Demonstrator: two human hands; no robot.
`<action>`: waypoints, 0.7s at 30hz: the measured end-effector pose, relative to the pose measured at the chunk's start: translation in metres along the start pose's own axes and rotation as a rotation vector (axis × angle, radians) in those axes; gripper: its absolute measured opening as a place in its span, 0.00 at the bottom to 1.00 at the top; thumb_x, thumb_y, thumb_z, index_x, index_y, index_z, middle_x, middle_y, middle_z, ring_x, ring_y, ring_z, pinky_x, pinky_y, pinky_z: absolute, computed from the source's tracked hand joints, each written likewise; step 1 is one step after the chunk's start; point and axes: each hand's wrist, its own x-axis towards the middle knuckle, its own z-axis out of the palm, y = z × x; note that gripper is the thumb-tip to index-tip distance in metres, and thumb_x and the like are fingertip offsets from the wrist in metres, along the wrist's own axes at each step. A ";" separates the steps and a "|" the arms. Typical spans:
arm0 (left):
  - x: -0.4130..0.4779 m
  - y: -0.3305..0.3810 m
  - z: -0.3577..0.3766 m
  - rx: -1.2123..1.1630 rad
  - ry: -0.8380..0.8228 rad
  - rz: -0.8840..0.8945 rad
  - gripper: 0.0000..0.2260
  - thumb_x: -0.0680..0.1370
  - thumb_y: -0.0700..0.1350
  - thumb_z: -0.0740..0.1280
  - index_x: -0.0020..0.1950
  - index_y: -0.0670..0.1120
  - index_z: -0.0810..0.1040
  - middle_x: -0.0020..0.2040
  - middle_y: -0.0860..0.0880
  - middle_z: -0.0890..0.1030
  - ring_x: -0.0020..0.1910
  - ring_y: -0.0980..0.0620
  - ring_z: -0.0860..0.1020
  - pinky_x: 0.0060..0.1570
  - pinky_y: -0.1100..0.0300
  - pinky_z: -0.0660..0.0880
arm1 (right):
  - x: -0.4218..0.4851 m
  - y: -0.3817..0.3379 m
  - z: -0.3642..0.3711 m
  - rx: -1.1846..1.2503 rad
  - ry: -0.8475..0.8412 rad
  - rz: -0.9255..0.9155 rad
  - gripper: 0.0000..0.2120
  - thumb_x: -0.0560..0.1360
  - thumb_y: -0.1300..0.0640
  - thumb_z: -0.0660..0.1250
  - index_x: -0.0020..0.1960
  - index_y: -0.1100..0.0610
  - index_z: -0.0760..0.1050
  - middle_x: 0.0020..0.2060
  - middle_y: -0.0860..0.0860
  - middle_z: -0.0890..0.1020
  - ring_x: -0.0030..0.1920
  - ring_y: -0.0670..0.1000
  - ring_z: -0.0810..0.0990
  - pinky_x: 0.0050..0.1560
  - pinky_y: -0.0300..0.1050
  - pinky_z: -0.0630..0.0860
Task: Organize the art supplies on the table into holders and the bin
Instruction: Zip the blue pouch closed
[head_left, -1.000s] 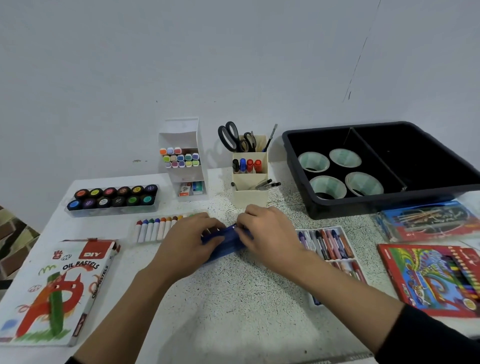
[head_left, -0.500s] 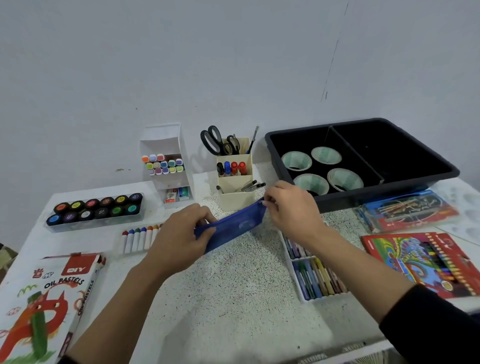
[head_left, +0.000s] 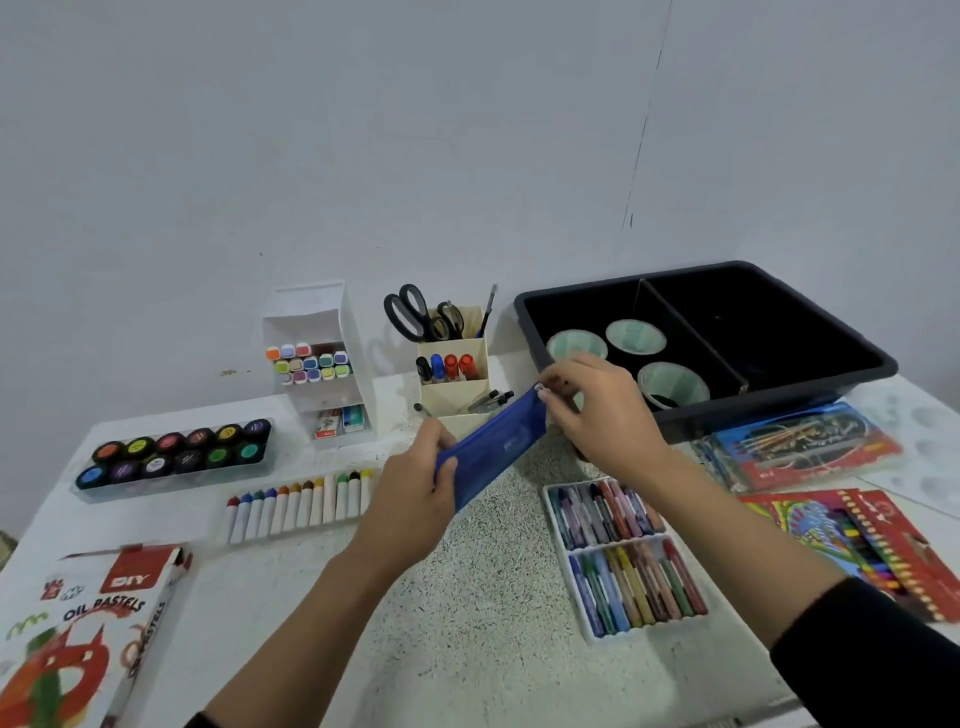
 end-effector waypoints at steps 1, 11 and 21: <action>0.001 0.002 0.006 -0.012 0.018 -0.031 0.06 0.84 0.43 0.60 0.49 0.52 0.68 0.42 0.53 0.81 0.38 0.54 0.80 0.33 0.58 0.75 | -0.005 0.004 -0.005 0.016 0.011 0.002 0.03 0.76 0.58 0.71 0.50 0.53 0.81 0.42 0.45 0.79 0.40 0.47 0.78 0.44 0.46 0.77; 0.002 0.040 0.064 -0.076 0.134 -0.071 0.02 0.84 0.41 0.59 0.52 0.47 0.68 0.30 0.50 0.75 0.24 0.55 0.71 0.23 0.64 0.64 | -0.055 0.055 -0.043 0.038 -0.156 -0.020 0.02 0.78 0.57 0.70 0.48 0.53 0.82 0.39 0.45 0.81 0.40 0.44 0.78 0.41 0.47 0.78; 0.049 0.064 0.100 -0.023 0.252 -0.147 0.01 0.84 0.40 0.59 0.54 0.46 0.67 0.37 0.48 0.76 0.31 0.52 0.74 0.27 0.62 0.63 | -0.110 0.087 -0.039 -0.139 -0.420 -0.112 0.20 0.80 0.41 0.63 0.66 0.50 0.77 0.61 0.48 0.79 0.60 0.49 0.76 0.59 0.47 0.75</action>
